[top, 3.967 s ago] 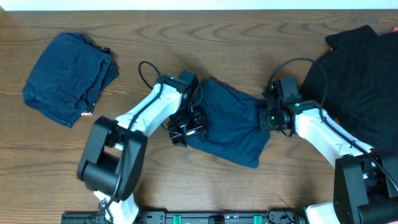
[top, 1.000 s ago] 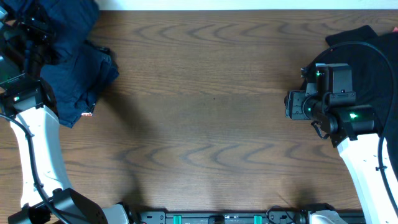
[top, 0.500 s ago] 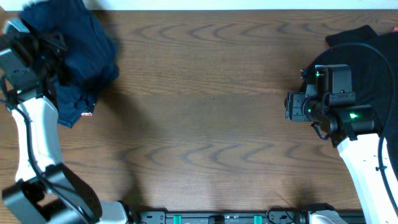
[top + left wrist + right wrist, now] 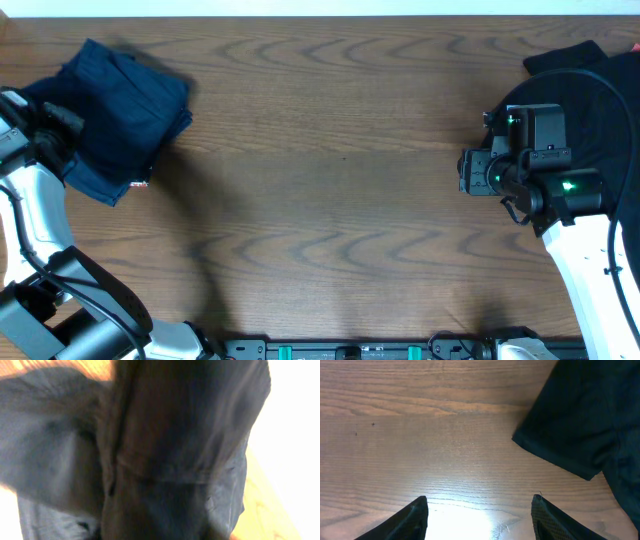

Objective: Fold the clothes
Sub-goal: 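Carry the shorts with the left gripper onto the upper-left folded stack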

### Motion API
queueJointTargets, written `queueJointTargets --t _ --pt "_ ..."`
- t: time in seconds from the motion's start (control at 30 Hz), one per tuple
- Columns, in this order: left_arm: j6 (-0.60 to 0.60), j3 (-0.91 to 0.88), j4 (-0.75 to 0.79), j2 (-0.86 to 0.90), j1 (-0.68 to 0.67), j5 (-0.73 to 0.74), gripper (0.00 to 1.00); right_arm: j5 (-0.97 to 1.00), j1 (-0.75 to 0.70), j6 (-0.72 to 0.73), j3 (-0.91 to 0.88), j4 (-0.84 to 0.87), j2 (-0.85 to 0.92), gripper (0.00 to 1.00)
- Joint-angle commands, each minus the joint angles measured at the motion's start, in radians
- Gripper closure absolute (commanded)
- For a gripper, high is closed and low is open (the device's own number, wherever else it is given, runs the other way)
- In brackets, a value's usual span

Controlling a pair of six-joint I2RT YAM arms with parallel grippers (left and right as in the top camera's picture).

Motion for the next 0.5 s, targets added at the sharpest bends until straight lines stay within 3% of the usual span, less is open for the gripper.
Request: queueJointTargets --t 0.0,0.1,0.23,0.47 --pt "0.005 0.017 -0.013 -0.019 0.006 -0.020 0.02 0.010 -0.008 -0.009 0.006 -0.003 0.000 0.35" --pt "-0.064 0.017 -0.031 -0.039 0.023 -0.020 0.02 0.010 -0.008 -0.018 0.006 -0.003 0.000 0.34" --pt "-0.066 0.017 -0.032 -0.107 0.038 -0.035 0.02 0.010 -0.008 -0.034 0.006 -0.003 0.000 0.34" --pt "-0.066 0.017 -0.022 -0.275 0.038 -0.235 0.02 0.010 -0.008 -0.035 0.005 -0.003 0.000 0.34"
